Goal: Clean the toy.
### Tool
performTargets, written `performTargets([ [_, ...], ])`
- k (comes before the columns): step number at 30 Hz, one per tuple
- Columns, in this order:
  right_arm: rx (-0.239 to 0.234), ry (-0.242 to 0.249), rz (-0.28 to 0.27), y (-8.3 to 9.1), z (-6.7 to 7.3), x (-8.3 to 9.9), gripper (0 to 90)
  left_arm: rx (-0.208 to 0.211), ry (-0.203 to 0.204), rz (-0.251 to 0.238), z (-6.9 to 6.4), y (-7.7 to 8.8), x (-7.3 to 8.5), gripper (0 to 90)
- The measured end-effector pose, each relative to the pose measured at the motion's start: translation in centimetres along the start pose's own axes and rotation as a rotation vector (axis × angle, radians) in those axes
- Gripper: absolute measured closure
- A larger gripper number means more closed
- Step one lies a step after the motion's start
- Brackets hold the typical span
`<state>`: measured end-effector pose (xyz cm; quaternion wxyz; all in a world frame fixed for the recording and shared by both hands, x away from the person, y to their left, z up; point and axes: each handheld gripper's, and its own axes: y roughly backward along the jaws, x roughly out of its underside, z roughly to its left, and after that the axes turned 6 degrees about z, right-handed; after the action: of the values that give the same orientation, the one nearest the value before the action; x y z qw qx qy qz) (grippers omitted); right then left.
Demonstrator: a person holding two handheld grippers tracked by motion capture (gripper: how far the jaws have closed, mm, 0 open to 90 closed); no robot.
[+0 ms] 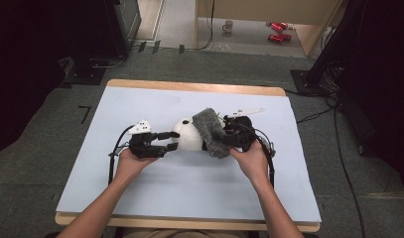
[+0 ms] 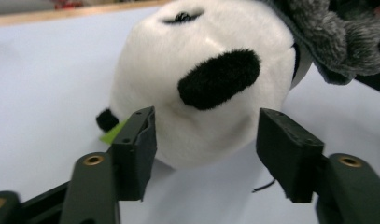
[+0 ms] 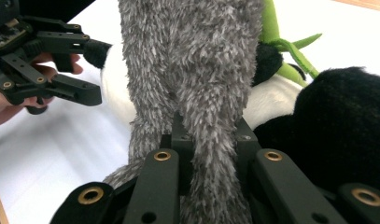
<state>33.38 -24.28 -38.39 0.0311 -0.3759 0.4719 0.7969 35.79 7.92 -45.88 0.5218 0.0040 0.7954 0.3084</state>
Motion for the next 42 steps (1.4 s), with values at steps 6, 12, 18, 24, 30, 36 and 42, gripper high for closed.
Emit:
performTargets([
  [6,-0.026,-0.019,-0.005,-0.1,-1.1,-0.9,77.7,0.012,-0.030,-0.022,0.5,-1.7,-0.6,25.2],
  [12,-0.033,-0.046,-0.034,-0.2,-1.6,-1.2,77.6,-0.007,-0.059,-0.021,0.9,-2.6,-0.8,26.8],
  [18,-0.050,-0.089,-0.058,0.3,-0.2,-2.0,77.9,-0.040,-0.022,-0.010,0.6,-2.7,-1.2,46.7],
  [24,-0.059,-0.024,-0.069,-1.0,2.5,-3.1,77.8,-0.050,0.005,0.008,-0.3,-2.5,-1.6,56.0],
  [30,-0.030,0.041,-0.016,-3.9,4.7,-3.3,77.2,-0.066,-0.003,0.046,-1.6,-2.8,-1.4,56.8],
  [36,0.032,0.045,0.002,-3.2,4.0,-3.2,77.2,-0.069,-0.003,0.037,-1.5,-2.9,-1.2,57.6],
  [42,0.126,-0.011,0.037,-2.0,2.2,-2.8,77.0,-0.057,0.007,0.038,-1.1,-2.8,-1.0,57.7],
])
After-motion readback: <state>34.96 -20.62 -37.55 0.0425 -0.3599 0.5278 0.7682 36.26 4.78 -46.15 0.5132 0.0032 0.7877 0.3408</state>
